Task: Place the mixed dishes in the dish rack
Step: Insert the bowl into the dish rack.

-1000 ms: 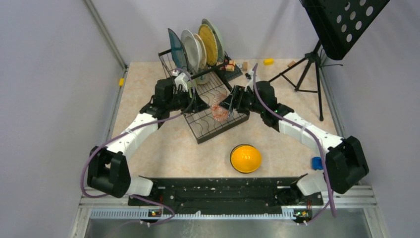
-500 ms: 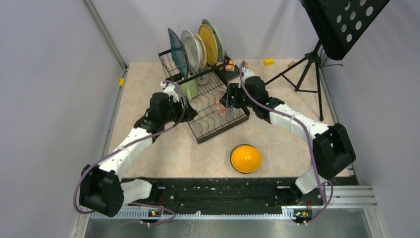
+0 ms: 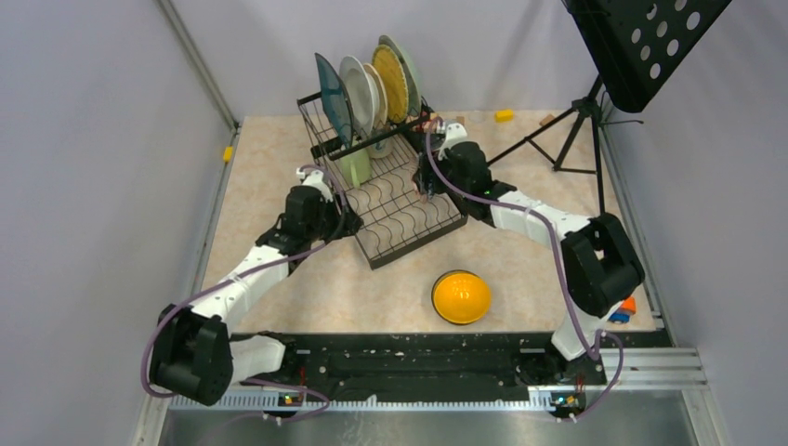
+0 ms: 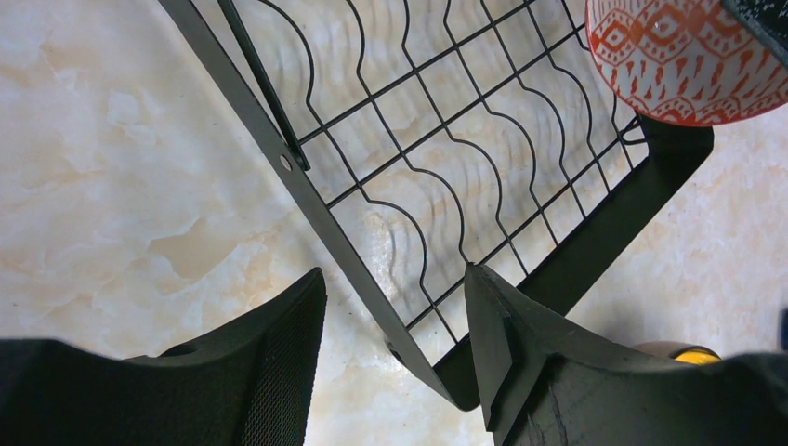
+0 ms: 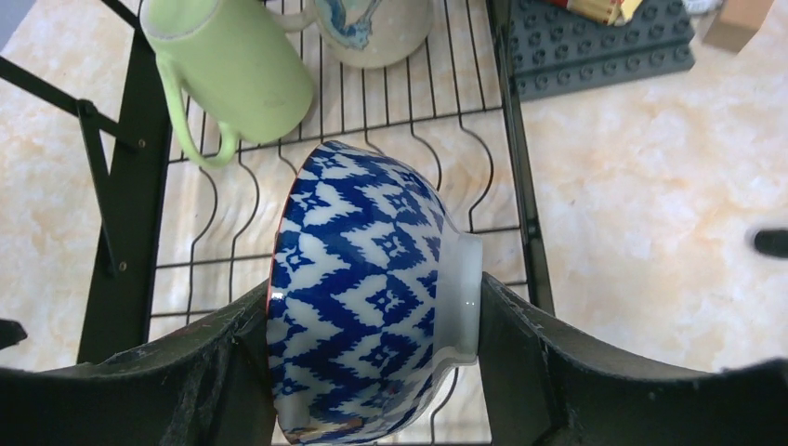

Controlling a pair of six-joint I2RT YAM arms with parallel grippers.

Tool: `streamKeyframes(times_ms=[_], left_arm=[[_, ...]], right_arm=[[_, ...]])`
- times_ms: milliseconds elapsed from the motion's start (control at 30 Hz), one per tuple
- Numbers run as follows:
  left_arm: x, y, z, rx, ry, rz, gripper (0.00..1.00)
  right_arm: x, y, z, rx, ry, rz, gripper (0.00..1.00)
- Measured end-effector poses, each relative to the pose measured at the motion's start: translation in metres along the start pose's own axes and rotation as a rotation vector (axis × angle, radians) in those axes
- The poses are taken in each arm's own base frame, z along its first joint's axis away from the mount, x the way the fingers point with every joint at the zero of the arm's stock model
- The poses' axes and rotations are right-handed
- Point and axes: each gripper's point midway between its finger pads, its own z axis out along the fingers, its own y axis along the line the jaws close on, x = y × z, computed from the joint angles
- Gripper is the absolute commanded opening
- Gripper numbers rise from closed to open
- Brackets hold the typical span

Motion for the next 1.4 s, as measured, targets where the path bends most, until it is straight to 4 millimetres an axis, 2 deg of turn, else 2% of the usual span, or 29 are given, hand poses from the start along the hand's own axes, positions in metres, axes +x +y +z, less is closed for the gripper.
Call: streamKeyframes(times_ms=[233,533,900,1133,1400], left_arm=[[0.002,0.001,0.009,0.003,0.004,-0.012,0.60],[0.003,-0.003,0.012,0.023,0.014,-0.017,0.60],[0.004,-0.007,0.012,0.046,0.020,-0.016,0.60],[0.004,-0.007,0.012,0.049,0.022,-0.015,0.60],[0.004,-0.007,0.012,0.049,0.022,-0.015,0.60]], right_arm=[[-0.010,-0.008,0.020,0.023,-0.089,-0.074,0.29],[0.000,-0.023,0.049,0.077,-0.141,-0.144,0.28],[-0.006,-0.022,0.059,0.053,-0.224,-0.237,0.28],[0.008,-0.026,0.071,0.053,-0.216,-0.282,0.28],[0.005,-0.026,0.080,0.053,-0.232,-0.315,0.27]])
